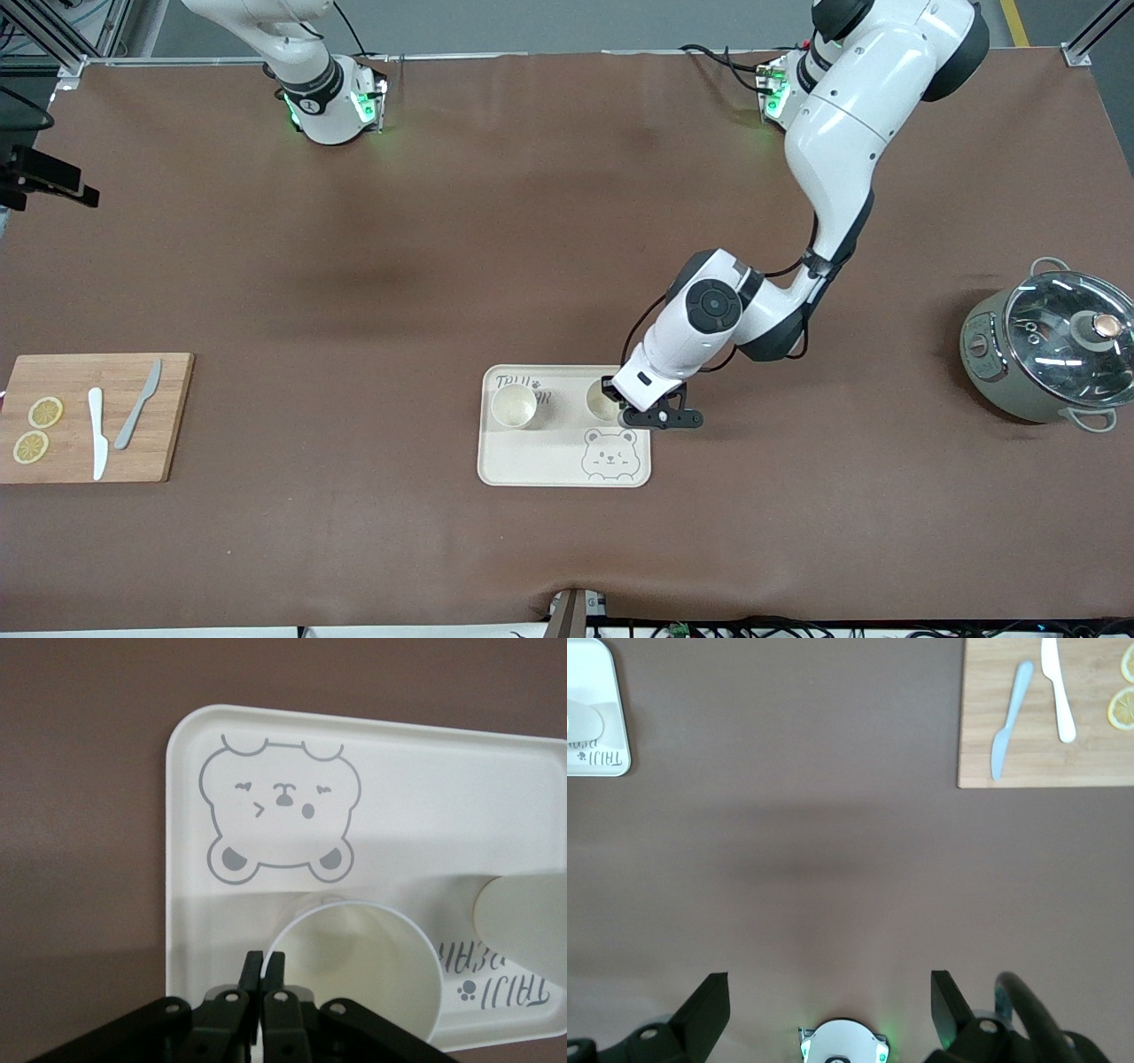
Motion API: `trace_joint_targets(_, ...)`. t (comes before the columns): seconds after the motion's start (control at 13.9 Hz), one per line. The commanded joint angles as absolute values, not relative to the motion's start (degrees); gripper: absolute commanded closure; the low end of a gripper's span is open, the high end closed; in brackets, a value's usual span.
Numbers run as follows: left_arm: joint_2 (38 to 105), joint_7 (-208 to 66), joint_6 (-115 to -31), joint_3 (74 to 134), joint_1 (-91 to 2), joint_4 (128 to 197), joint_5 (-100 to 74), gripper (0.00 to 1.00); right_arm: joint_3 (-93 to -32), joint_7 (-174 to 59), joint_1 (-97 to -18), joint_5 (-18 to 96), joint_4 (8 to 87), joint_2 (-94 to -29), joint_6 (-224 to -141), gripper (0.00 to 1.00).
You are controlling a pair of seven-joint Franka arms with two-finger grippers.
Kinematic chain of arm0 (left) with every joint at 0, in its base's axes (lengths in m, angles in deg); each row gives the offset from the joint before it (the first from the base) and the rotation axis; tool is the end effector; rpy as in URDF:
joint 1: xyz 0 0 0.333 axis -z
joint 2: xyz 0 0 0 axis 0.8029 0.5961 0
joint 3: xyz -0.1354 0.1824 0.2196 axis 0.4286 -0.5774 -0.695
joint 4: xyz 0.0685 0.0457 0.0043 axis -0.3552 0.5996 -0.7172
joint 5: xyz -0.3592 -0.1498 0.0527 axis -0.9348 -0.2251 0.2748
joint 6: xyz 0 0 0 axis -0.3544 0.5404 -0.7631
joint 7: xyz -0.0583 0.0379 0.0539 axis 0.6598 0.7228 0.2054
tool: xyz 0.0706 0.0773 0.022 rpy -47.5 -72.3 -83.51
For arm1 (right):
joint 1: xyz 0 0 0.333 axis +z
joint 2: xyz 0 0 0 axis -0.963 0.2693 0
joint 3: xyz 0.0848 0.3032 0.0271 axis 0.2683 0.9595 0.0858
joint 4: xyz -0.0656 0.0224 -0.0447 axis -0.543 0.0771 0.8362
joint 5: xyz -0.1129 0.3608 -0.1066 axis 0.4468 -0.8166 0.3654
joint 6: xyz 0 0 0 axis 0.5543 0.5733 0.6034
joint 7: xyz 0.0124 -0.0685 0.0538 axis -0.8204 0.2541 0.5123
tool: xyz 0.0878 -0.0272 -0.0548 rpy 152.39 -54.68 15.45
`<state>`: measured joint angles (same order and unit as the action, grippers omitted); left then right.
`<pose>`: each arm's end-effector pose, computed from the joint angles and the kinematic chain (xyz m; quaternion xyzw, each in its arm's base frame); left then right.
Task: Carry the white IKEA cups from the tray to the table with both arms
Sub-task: 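Lower the left gripper around the white cup and close it, then carry the cup with the left gripper while the right gripper reaches out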
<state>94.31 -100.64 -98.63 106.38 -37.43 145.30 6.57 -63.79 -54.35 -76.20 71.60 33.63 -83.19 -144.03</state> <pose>0.6316 -0.3967 0.2313 0.9905 0.0014 0.0661 0.1208 0.5353 -0.0704 0.6336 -0.9960 -0.0043 0.0769 0.0449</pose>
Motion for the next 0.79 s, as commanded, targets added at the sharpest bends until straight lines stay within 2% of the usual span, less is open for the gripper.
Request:
trace_joint_targets(0.0,91.6,-101.1,-93.3,105.6,-37.9,144.7,8.3,1.00,-63.9,-53.9,-75.5,71.3,31.1,-80.9,-143.7,0.00)
trace_joint_targets(0.43,80.4,-96.9,-80.5,105.7,-42.6,145.2,8.5,1.00,-63.9,-53.6,-75.2,72.4,31.1,-76.2,-144.1,0.00)
trace_joint_targets(0.58,78.0,-97.2,-75.6,105.8,-44.6,145.4,8.4,1.00,-63.9,-53.6,-73.7,72.3,31.7,-75.2,-148.3,0.00)
trace_joint_targets(0.72,76.3,-97.4,-68.5,105.7,-45.0,145.7,8.4,1.00,-63.9,-54.2,-72.0,72.2,32.5,-71.1,-150.7,0.00)
